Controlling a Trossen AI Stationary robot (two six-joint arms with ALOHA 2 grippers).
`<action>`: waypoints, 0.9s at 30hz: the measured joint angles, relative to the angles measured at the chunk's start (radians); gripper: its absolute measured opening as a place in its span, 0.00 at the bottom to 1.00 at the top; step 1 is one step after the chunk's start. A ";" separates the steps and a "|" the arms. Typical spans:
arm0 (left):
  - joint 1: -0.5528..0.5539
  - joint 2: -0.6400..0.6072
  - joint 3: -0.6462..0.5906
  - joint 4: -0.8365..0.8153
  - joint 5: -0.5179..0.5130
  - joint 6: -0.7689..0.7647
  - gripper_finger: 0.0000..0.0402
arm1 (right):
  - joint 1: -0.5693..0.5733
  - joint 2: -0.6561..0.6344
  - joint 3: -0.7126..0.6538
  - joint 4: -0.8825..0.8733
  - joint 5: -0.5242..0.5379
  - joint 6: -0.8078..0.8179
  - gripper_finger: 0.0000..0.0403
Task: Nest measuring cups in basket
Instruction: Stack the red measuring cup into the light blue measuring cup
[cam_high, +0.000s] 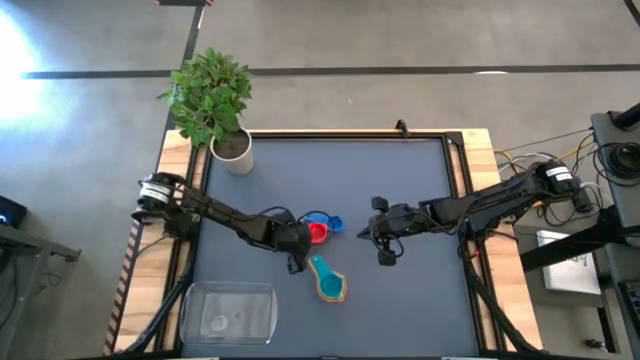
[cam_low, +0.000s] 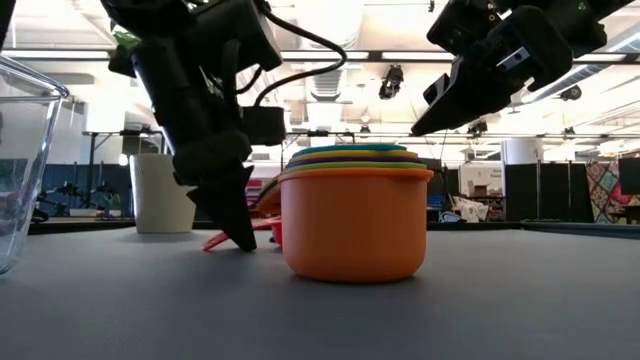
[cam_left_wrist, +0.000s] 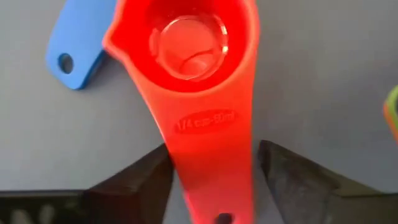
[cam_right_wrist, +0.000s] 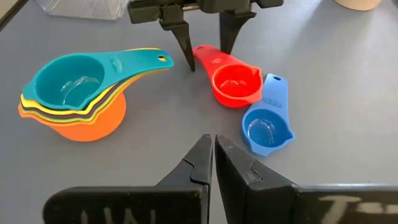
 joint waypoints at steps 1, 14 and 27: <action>0.000 -0.002 0.000 0.002 0.003 0.004 0.48 | 0.000 0.000 0.000 0.000 0.000 0.000 0.02; 0.007 -0.007 0.012 -0.027 0.023 0.028 0.29 | 0.001 0.000 0.000 -0.008 0.000 0.009 0.02; 0.008 -0.173 0.073 -0.267 0.049 0.090 0.29 | 0.001 0.000 -0.001 -0.010 0.000 0.000 0.02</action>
